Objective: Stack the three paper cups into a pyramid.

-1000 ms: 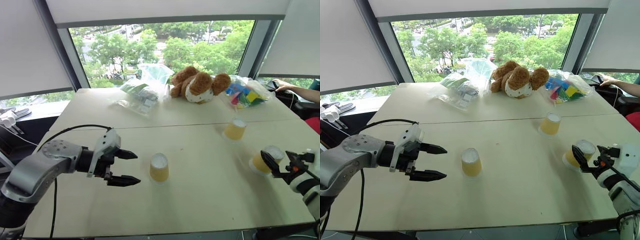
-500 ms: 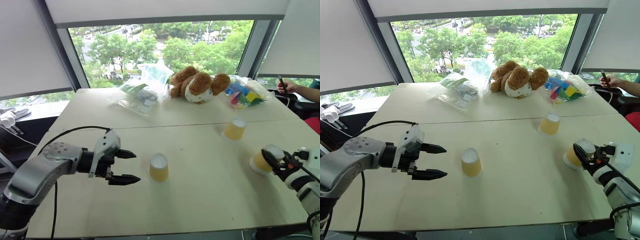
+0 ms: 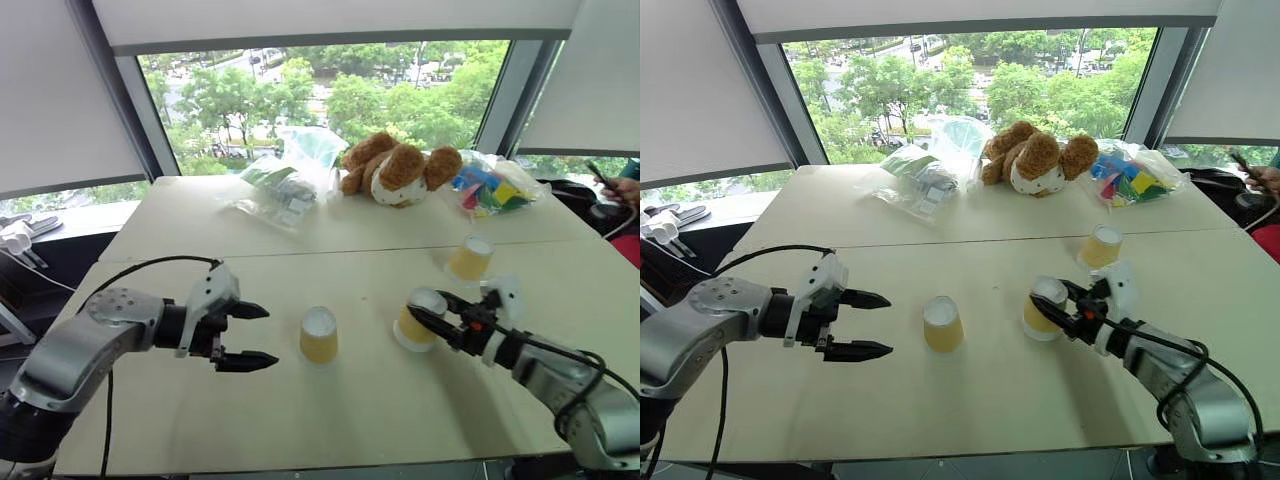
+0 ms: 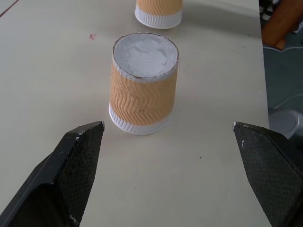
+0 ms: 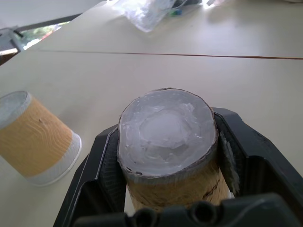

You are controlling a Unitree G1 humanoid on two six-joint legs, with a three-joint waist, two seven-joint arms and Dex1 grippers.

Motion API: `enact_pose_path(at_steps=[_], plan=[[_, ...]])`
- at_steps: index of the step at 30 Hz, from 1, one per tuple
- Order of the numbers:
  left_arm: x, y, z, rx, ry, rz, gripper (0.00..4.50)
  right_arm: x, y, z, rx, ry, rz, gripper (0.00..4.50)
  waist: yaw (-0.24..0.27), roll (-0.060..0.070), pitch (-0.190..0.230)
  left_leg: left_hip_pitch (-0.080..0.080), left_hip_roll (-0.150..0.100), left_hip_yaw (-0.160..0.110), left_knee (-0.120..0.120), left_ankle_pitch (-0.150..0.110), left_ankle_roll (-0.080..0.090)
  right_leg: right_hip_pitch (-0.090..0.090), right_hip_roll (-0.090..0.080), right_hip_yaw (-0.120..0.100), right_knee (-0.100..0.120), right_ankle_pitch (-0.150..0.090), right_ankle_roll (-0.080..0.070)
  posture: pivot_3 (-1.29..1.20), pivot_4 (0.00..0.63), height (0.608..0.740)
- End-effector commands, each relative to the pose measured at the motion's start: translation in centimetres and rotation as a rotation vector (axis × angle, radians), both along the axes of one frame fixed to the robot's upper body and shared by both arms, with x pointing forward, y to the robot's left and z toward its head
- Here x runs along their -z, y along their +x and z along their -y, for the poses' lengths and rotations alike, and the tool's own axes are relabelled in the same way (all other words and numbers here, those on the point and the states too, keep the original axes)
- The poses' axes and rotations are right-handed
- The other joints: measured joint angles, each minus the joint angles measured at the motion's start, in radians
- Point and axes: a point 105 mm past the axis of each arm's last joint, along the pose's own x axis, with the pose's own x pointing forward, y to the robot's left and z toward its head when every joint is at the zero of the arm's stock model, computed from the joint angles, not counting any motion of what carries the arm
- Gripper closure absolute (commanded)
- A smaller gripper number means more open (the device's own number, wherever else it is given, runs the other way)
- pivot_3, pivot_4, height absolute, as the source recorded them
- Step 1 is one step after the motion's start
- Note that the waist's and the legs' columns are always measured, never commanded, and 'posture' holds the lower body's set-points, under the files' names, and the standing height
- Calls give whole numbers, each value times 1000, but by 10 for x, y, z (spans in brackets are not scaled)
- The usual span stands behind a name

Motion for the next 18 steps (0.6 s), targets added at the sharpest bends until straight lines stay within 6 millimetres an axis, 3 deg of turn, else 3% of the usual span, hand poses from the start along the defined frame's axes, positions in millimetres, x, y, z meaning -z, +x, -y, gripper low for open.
enact_pose_path(at_steps=[1,4,8,13,15,18], plan=[[-4,0,0,4,9,39,0,-6,4,-3,-27,-40,61,1194,-1,0,0,0,0,0,0,0,0,0,0,0,0,0,0,0,150,740],[-3,-1,-1,-5,9,38,0,-5,2,-5,-56,-42,52,61,-1,0,0,0,0,0,0,0,0,0,0,0,0,0,0,0,150,740],[-2,-2,-2,-11,10,34,0,-15,-1,-1,-52,-45,75,61,-1,0,0,0,0,0,0,0,0,0,0,0,0,0,0,0,150,740],[-1,-1,-6,-23,12,27,0,-71,-4,24,24,94,191,61,0,0,0,0,0,0,0,0,0,0,0,0,0,0,0,0,150,740],[-2,0,-5,-21,3,27,0,-87,3,40,86,154,231,61,0,0,0,0,0,0,0,0,0,0,0,0,0,0,0,0,150,740],[-5,3,-1,-18,-20,44,0,-94,27,67,243,152,282,61,-2,0,0,0,1,0,0,0,0,0,0,0,0,0,0,0,150,740]])
